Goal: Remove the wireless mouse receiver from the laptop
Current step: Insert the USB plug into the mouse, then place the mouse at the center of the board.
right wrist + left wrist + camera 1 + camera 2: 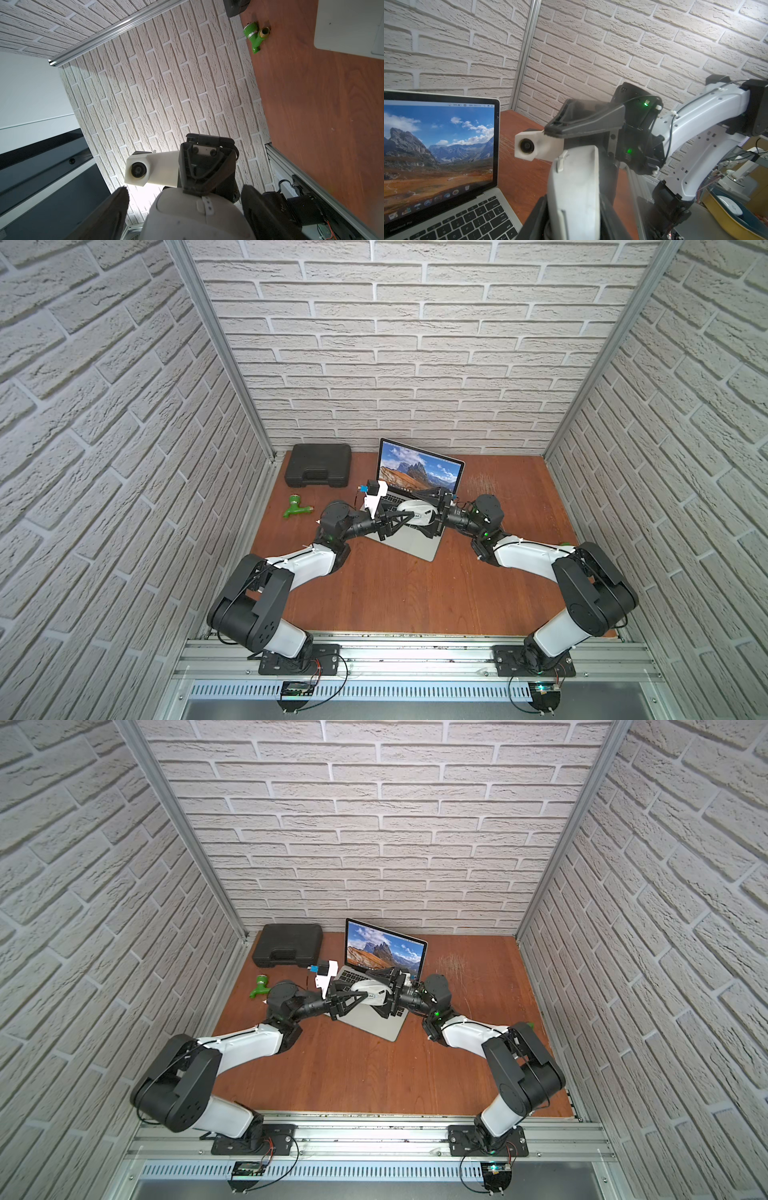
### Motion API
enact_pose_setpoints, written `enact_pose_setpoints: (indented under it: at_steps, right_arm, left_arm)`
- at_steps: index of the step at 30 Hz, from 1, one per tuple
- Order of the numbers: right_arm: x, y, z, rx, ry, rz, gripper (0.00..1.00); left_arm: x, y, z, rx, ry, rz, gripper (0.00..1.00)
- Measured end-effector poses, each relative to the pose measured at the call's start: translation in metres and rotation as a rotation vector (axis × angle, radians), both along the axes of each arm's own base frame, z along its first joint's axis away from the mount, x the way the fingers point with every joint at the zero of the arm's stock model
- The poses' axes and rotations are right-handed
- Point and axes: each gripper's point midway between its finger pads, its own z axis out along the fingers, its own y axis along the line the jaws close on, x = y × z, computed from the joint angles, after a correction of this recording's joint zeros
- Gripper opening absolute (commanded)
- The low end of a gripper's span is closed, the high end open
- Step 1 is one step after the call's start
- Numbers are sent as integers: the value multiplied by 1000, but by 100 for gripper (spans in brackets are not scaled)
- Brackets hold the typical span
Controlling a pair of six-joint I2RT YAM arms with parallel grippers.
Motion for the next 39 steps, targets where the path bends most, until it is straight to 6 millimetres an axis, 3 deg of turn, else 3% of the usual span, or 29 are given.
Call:
enact_pose_setpoints:
  at_steps: [4, 13, 19, 23, 25, 27, 29, 33, 39]
  right_arm:
    - [-2, 1, -1, -9, 3, 9, 69]
    - [-4, 1, -1, -12, 9, 14, 53]
    - [-5, 0, -1, -25, 12, 12, 36]
    - [-6, -1, -3, -45, 7, 8, 24]
    - [-8, -2, -4, -70, -2, 7, 14]
    - [-10, -3, -4, -109, -37, 12, 4]
    - [-12, -7, -6, -156, -70, 11, 3]
    - [-15, -15, -8, -238, -123, 11, 3]
    - [-12, -41, -23, -383, -153, -22, 2]
  left_arm:
    - [-1, 0, 3, -7, -12, -2, 0]
    - [-2, 0, 6, -11, -21, -5, 0]
    - [-1, -1, 6, -9, -17, -5, 0]
    - [-1, -1, 5, -1, -3, -4, 29]
    - [-2, -1, 4, 7, 3, -6, 53]
    - [-1, 0, 3, 12, 25, 4, 70]
    - [1, 2, 3, 17, 34, 28, 83]
    - [6, 8, 8, 16, 40, 69, 97]
    - [11, 26, 18, 4, 29, 142, 98]
